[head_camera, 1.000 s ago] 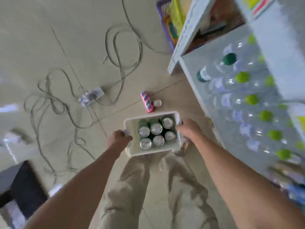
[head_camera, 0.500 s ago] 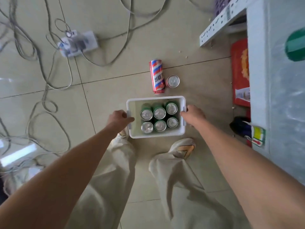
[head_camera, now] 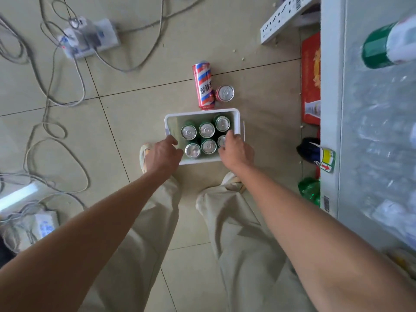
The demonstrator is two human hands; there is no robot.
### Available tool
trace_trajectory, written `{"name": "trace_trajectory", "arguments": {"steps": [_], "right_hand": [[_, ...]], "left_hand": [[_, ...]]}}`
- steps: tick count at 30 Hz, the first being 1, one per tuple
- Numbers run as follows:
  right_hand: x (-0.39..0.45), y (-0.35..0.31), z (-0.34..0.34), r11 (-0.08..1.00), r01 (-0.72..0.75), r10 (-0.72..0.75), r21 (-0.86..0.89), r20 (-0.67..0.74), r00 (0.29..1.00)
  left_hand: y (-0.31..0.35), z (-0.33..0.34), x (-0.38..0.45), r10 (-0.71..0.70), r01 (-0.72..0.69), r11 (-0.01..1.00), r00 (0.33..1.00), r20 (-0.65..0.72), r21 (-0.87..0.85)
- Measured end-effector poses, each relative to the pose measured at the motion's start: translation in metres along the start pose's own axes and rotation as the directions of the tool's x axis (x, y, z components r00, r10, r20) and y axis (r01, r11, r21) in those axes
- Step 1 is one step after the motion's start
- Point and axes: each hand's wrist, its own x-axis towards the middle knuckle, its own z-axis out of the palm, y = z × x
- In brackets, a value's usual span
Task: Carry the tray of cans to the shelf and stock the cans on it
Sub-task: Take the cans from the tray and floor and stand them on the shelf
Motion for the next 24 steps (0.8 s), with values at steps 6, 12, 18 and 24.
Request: {"name": "trace_trajectory", "arguments": {"steps": [6, 12, 18, 24], "right_hand": [[0.02, -0.005, 0.033, 0.982, -0.03, 0.037, -0.185, 0.035, 0.999], [0.05, -0.002, 0.054, 0.927, -0.011, -0.012, -0.374, -0.06, 0.998], [0.055, -0.009, 0.068, 0.93, -0.066, 0.024, -0.361, -0.117, 0.993], [0.044, -0.009, 0.054, 0.951, -0.088, 0.057, -0.298, -0.111, 0.992]], "left_hand": [[0.017, 0.048, 0.018, -0.083, 0.07, 0.989, 0.992, 0.1, 0.133], [0.014, 0.087, 0.031, -0.145, 0.145, 0.989, 0.988, 0.044, 0.014], [-0.016, 0.073, 0.038, 0.089, -0.078, 0.994, 0.983, 0.16, -0.072], [-0.014, 0.058, 0.04, 0.243, -0.248, 0.969, 0.95, 0.197, 0.004]]}}
